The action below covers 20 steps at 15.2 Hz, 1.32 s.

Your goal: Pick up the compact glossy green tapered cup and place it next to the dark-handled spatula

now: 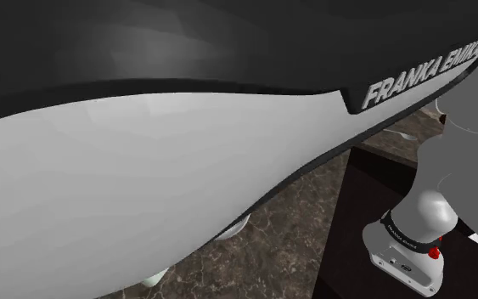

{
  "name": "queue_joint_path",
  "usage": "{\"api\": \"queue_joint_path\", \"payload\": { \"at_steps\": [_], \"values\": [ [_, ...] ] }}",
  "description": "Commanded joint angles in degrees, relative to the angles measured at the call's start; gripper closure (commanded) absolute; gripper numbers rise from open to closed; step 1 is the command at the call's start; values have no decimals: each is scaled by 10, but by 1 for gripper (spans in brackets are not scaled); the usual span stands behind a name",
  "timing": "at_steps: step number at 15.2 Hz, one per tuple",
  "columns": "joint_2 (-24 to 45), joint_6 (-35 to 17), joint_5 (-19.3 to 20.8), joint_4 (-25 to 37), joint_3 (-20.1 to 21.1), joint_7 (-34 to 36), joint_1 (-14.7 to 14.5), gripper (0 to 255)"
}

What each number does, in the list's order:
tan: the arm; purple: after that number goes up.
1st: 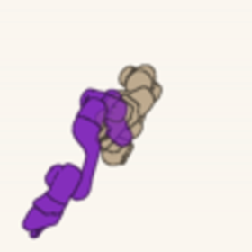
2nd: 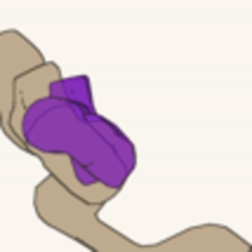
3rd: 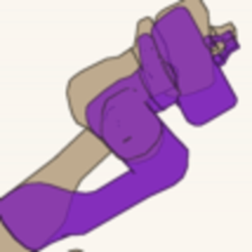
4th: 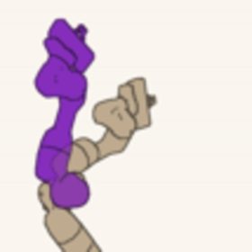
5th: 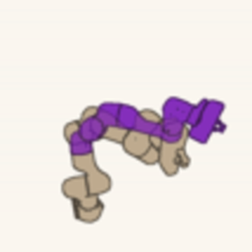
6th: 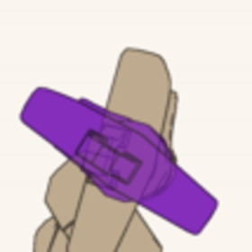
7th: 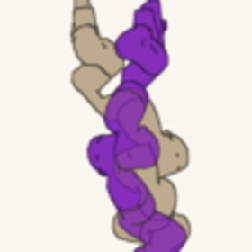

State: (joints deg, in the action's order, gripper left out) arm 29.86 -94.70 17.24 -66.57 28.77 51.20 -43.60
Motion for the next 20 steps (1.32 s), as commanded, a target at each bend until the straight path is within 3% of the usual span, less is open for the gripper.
{"api": "queue_joint_path", "payload": {
  "at_steps": [1, 20],
  "values": [
    [-3, -18, -1, -21, 0, 2, 4, 255],
    [4, -160, 9, -159, -7, 21, 23, 255]
  ]
}}
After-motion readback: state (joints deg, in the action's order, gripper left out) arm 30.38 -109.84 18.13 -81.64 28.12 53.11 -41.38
